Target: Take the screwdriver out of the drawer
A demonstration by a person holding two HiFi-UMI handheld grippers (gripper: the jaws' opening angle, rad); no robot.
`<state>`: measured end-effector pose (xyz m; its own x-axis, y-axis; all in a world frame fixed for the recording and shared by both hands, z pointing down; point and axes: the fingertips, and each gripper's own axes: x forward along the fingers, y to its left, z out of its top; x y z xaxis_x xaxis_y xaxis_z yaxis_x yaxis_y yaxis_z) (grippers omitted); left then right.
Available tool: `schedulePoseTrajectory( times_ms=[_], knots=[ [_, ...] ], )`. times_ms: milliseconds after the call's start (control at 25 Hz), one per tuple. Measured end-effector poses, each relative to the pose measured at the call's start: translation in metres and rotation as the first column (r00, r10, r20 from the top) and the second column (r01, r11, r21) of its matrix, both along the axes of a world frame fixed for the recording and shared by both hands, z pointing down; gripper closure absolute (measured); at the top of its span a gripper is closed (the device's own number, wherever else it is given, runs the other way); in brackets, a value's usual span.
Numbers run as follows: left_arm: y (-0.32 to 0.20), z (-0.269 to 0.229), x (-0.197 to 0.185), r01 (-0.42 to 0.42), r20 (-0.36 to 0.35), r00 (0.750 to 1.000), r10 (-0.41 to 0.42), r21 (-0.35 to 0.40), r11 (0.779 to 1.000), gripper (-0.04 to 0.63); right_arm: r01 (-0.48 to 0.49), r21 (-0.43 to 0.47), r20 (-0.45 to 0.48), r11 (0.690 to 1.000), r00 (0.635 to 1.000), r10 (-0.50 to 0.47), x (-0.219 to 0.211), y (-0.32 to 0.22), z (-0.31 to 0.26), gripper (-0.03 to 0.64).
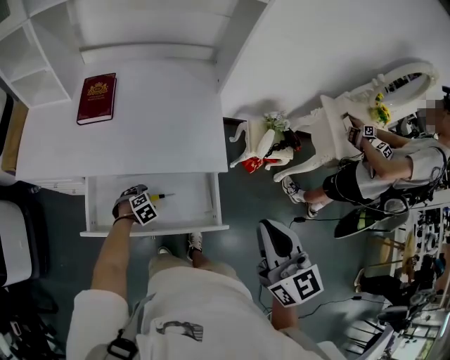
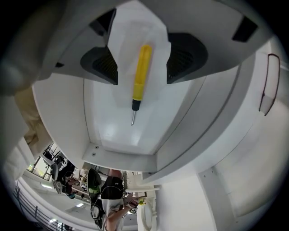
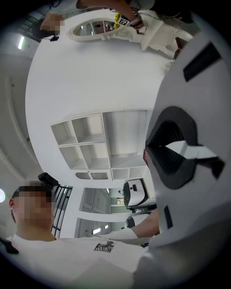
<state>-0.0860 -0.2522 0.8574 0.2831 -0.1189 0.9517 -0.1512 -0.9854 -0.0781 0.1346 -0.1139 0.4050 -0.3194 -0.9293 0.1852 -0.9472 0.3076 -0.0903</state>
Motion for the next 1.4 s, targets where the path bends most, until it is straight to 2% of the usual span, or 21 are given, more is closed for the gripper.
schedulePoseTrajectory(
  times_ms=[440,720,920,1160,1400],
  knots=[
    [0.007,0.012,0.008,-0.071,0.02,0.997,0.073,-0.055,0.996,0.247,-0.054,-0.018,-0.006,0.998,0.999,0.054,0.007,-0.001,0.0,0.607],
    [0.014,0.014,0.01,-0.083,0.014,0.996,0.086,-0.126,0.989,0.313,-0.056,-0.034,-0.002,0.998,0.998,0.056,0.005,-0.002,0.006,0.607],
    [0.015,0.016,0.01,-0.068,0.037,0.997,0.073,-0.123,0.99,0.319,-0.07,-0.04,0.003,0.997,0.998,0.07,0.01,0.006,0.01,0.607],
    [0.024,0.016,0.013,-0.057,0.067,0.996,0.065,-0.123,0.991,0.376,-0.077,-0.035,0.009,0.996,0.997,0.077,0.014,0.012,0.009,0.607],
    [0.033,0.016,0.014,-0.017,0.055,0.998,0.023,-0.107,0.994,0.461,-0.067,-0.038,0.02,0.997,0.998,0.068,0.014,0.018,0.011,0.607]
  ],
)
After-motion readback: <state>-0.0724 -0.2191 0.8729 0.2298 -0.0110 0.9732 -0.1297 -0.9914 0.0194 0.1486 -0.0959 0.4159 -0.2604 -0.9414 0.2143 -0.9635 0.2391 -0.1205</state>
